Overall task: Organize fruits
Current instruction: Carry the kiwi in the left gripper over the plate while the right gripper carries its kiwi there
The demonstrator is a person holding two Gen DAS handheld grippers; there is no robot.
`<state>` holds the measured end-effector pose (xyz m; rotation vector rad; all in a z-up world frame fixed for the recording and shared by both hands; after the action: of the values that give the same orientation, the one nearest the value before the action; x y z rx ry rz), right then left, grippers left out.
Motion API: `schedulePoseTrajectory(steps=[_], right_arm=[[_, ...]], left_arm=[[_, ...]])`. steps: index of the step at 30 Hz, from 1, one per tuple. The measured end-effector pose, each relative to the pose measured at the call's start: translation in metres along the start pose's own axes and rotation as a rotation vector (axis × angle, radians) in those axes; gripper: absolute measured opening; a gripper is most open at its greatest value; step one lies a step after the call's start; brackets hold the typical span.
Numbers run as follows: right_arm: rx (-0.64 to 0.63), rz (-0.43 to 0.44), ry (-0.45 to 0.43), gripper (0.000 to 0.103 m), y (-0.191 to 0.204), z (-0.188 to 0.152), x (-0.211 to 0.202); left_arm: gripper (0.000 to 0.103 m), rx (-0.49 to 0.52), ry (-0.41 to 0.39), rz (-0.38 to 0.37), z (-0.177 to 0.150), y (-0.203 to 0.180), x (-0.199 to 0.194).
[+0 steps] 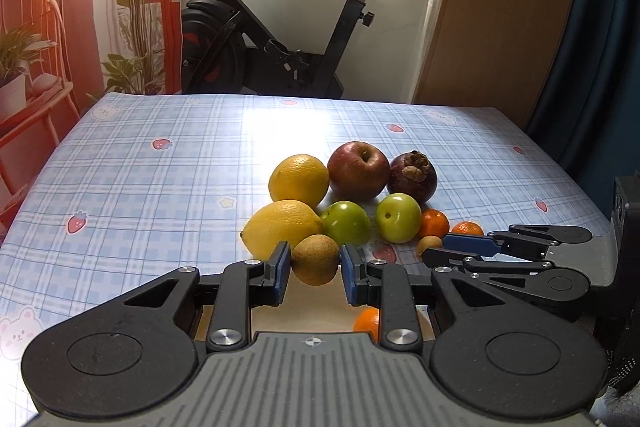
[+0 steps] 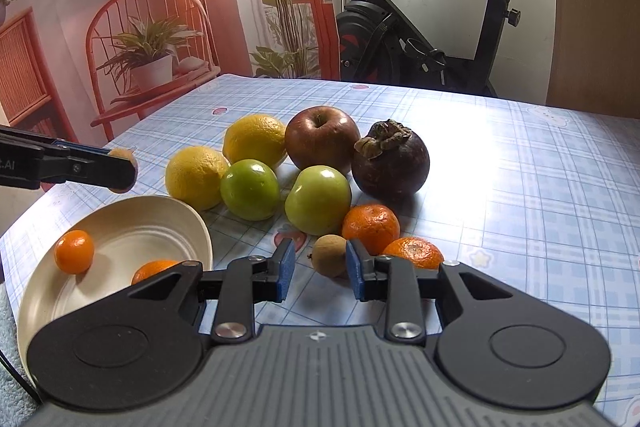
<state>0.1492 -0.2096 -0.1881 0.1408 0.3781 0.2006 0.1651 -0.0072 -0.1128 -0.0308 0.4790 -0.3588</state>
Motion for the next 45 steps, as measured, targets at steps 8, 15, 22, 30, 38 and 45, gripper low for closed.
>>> schedulePoseTrajectory(steps=[8,15,22,30,38,45], right_arm=[[-0.038,-0.045,0.031,0.032,0.008,0.0,0.012],[-0.056,-0.065,0.042,0.027,0.013,0.0,0.018],[-0.055,-0.073,0.045,0.027,0.014,0.001,0.021],[-0.062,-0.037,0.022,0.022,0.02,0.005,0.011],[-0.077,-0.039,0.047,0.007,0.026,0.003,0.006],[-0.053,-0.031,0.063,0.022,0.023,-0.007,-0.005]], left_arm=[[0.029,-0.054,0.001,0.022,-0.002,0.031,-0.006],[0.029,-0.101,0.02,0.026,-0.006,0.047,-0.006],[0.029,-0.145,0.027,0.026,-0.011,0.058,-0.008],[0.029,-0.128,0.036,0.011,-0.012,0.055,-0.01],[0.029,-0.121,0.047,0.017,-0.017,0.053,-0.014],[0.029,-0.12,0.049,0.009,-0.021,0.051,-0.017]])
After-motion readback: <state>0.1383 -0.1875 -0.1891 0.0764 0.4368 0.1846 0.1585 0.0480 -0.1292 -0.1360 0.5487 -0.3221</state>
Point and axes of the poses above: each gripper's, at about its wrist camera, not at the fingertips, and x roughly the way its jaws point, y to its left, z to its top, the point moved 1 cm from there along x, roughly the way its jaws point, and after that the axes turned 15 degrees about -y, right-handed, at the moved point
